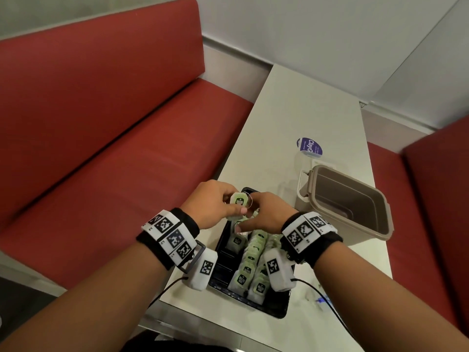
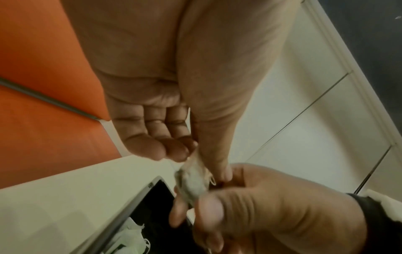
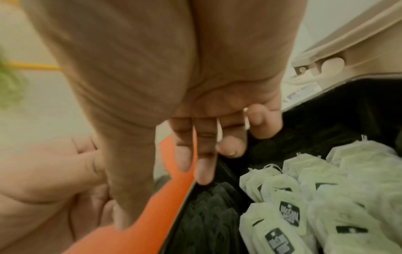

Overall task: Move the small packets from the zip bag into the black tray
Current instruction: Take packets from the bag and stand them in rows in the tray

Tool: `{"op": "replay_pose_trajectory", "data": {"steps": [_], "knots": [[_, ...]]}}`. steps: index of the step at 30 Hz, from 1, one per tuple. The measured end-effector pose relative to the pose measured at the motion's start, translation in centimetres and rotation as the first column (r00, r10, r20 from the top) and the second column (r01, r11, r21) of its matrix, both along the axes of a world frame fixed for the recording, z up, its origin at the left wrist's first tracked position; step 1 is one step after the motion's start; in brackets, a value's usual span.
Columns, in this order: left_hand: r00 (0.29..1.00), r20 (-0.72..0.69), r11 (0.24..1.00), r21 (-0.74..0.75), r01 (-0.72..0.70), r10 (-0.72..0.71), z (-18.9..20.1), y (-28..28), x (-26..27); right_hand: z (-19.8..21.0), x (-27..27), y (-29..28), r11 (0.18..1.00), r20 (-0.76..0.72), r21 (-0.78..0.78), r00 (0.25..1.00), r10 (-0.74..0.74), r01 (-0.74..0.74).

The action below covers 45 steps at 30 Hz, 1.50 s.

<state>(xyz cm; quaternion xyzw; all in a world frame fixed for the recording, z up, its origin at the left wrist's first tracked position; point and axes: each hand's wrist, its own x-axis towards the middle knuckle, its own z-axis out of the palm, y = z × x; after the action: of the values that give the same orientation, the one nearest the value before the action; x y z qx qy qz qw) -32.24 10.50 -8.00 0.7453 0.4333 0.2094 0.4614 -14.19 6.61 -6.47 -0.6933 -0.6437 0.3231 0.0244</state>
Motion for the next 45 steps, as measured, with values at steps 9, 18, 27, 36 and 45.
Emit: {"op": "replay_pose_trajectory", "data": {"steps": [9,18,27,36,45], "knots": [[0.998,0.059,0.999,0.016,0.031,-0.032,0.0,-0.7,0.9,-0.3,-0.3,-2.2,0.997,-0.116,0.049,0.992,-0.052,0.058],[0.995,-0.092,0.995,0.095,0.034,-0.025,-0.1,-1.0,0.4,-2.1,-0.6,-1.6,0.983,0.23,-0.185,0.972,0.043,0.0],[0.984,-0.022,0.981,0.093,-0.172,0.175,-0.1,0.0,-1.9,-5.6,-1.7,-0.5,0.977,0.359,-0.161,0.931,-0.074,0.14],[0.986,-0.012,0.984,0.07,-0.164,0.165,-0.8,-0.5,-2.4,-6.6,-2.2,0.3,0.966,0.392,-0.191,0.916,-0.085,0.171],[0.99,-0.026,0.988,0.059,-0.14,0.142,-0.9,-0.8,-2.3,-7.2,-2.4,0.9,0.965,0.393,-0.195,0.915,-0.089,0.177]]}}
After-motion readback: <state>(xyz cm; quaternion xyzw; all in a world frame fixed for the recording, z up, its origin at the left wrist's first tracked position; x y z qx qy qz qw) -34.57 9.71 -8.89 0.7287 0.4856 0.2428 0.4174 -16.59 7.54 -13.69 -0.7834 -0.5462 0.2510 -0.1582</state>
